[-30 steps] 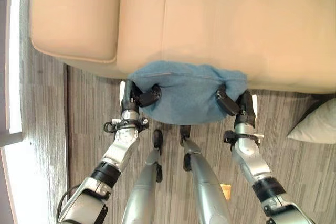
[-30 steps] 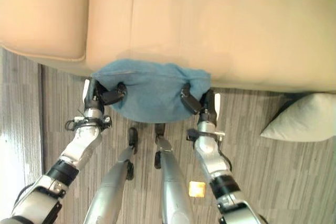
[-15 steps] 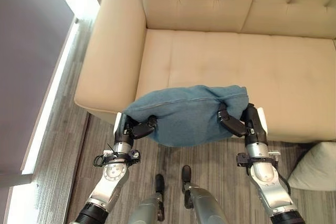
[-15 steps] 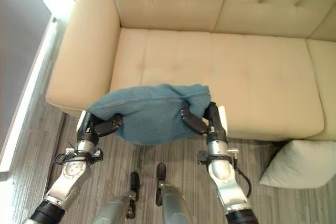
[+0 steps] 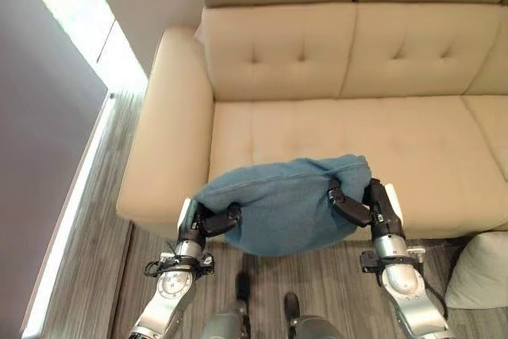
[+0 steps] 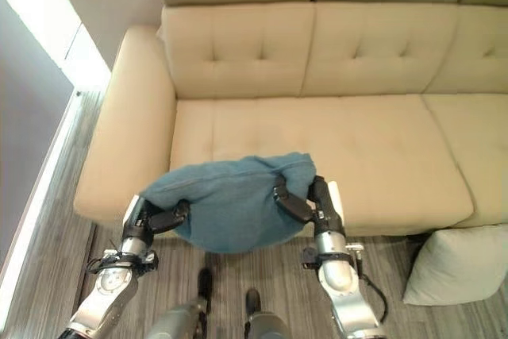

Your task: Pick up all the scattered cushions and arrange them neatly on the sofa.

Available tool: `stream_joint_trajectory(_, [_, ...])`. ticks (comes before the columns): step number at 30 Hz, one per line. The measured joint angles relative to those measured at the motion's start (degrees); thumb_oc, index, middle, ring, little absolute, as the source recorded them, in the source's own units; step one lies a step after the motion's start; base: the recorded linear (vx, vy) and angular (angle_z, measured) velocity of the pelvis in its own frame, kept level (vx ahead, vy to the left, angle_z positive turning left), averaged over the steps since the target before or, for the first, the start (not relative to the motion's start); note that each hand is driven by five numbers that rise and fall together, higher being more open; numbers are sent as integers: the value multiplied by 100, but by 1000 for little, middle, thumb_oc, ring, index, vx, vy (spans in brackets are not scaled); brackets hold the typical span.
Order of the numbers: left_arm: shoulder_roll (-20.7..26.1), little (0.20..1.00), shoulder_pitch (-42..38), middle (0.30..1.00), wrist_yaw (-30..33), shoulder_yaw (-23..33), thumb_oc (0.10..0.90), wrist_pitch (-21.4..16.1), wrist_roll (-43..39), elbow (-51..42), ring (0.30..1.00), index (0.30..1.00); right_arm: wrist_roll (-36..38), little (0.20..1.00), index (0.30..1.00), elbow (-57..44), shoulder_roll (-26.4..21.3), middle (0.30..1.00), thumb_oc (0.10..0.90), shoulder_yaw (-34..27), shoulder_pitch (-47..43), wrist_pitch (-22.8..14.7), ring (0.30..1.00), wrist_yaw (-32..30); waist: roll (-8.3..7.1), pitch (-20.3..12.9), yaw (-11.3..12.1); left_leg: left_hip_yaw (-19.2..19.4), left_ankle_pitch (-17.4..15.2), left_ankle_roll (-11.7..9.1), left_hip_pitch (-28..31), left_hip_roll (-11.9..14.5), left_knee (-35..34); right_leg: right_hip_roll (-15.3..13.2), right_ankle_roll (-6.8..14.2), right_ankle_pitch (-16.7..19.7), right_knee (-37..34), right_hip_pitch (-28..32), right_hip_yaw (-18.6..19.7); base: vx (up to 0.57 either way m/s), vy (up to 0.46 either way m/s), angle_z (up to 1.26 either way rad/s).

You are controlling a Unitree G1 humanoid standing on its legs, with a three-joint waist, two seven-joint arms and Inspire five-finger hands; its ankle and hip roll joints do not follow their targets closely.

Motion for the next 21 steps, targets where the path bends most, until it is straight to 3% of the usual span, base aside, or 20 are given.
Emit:
stream_joint_trajectory(1, [4,300,-9,300,0,11,400,1,5,-8,300,300,1,300,300,-33,-4,300,400,-3,25,0,300,16,-1,-7,-9,11,-3,2,51,-54,-23,-53,51,-42,93,-15,14,32,103,-35])
stream_joint_trajectory(2, [109,300,-78,300,9,71,400,-2,47,-36,300,300,9,300,300,-63,78,300,400,10,-21,6,300,83,-35,-18,32,210,-93,126,147,-147,-42,-228,267,-126,789,-295,53,51,50,-36])
stream_joint_trajectory(5, [216,300,-120,300,44,215,400,-2,113,-35,300,300,11,300,300,-62,215,300,400,87,-29,9,300,206,-27,-21,161,249,-175,208,306,-131,-60,-334,353,-216,1115,-422,-15,101,0,-29])
stream_joint_trajectory(8, [275,300,-79,300,50,291,400,-4,144,-34,300,300,13,300,300,-61,199,300,400,204,-74,15,300,270,-27,-21,171,310,-184,192,519,-82,-235,-392,355,-209,717,-426,-279,137,-99,-17])
stream_joint_trajectory(9, [281,300,-3,300,49,419,400,-4,153,-42,300,300,13,300,300,-62,206,300,400,261,-124,14,300,355,-67,-51,178,393,-192,178,617,-87,-314,-387,372,-20,-99,-440,-320,134,-148,-15])
stream_joint_trajectory(11, [236,300,31,300,49,434,400,-8,151,-38,300,300,16,300,300,-56,196,300,400,275,-139,15,300,359,-97,-64,177,393,-256,88,620,-93,-346,-384,410,248,-449,-571,-362,138,-173,-10])
stream_joint_trajectory(15, [162,300,219,300,13,372,400,-5,154,-36,300,300,16,300,300,30,168,300,400,247,-32,42,300,360,-217,-156,119,227,-341,-162,698,-82,-347,-317,123,1308,-1090,-367,-452,163,-231,15])
stream_joint_trajectory(18, [37,300,327,300,-1,332,400,1,151,-39,300,300,17,300,300,65,95,300,400,221,-7,95,300,361,-143,-207,149,136,-357,-335,695,174,-254,-56,-13,1367,-1379,-142,-586,118,-249,16])
stream_joint_trajectory(19, [8,300,307,300,-2,221,400,6,147,-17,300,300,20,300,300,66,31,300,400,172,39,107,300,337,-155,-207,97,-51,-403,-415,582,271,44,4,-175,1349,-1420,-9,-756,37,-184,50])
stream_joint_trajectory(21, [-27,300,323,300,-21,151,400,14,146,-7,300,300,23,300,300,66,-91,300,400,135,27,109,300,333,-155,-206,98,-84,-436,-499,529,335,263,39,-287,1286,-1403,61,-865,44,-196,44])
